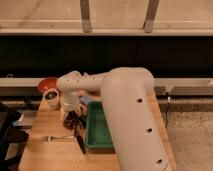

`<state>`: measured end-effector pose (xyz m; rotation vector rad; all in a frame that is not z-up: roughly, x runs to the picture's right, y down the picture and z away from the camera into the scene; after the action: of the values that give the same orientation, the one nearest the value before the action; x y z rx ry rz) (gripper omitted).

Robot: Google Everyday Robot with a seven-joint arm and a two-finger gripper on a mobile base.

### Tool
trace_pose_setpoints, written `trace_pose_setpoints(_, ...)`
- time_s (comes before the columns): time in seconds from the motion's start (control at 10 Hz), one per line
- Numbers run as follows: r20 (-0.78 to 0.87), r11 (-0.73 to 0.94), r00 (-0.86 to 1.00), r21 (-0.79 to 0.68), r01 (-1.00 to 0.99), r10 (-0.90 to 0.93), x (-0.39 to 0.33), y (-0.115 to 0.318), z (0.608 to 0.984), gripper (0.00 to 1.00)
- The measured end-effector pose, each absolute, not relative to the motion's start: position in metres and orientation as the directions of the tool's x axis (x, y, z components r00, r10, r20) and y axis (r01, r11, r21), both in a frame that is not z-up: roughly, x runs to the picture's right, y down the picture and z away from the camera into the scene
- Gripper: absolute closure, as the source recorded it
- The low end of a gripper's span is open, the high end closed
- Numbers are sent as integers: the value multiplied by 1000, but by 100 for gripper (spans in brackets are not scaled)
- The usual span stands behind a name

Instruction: Place grapes in red bowl

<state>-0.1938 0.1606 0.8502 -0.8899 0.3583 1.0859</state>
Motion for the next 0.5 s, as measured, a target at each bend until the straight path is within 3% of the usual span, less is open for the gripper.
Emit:
trace_pose_setpoints(0.2,-653,175,463,-458,-872,600,-201,164,857,43)
trace_pose_setpoints(0.5,-650,182,478,-470,-864,591,-214,167,865,71)
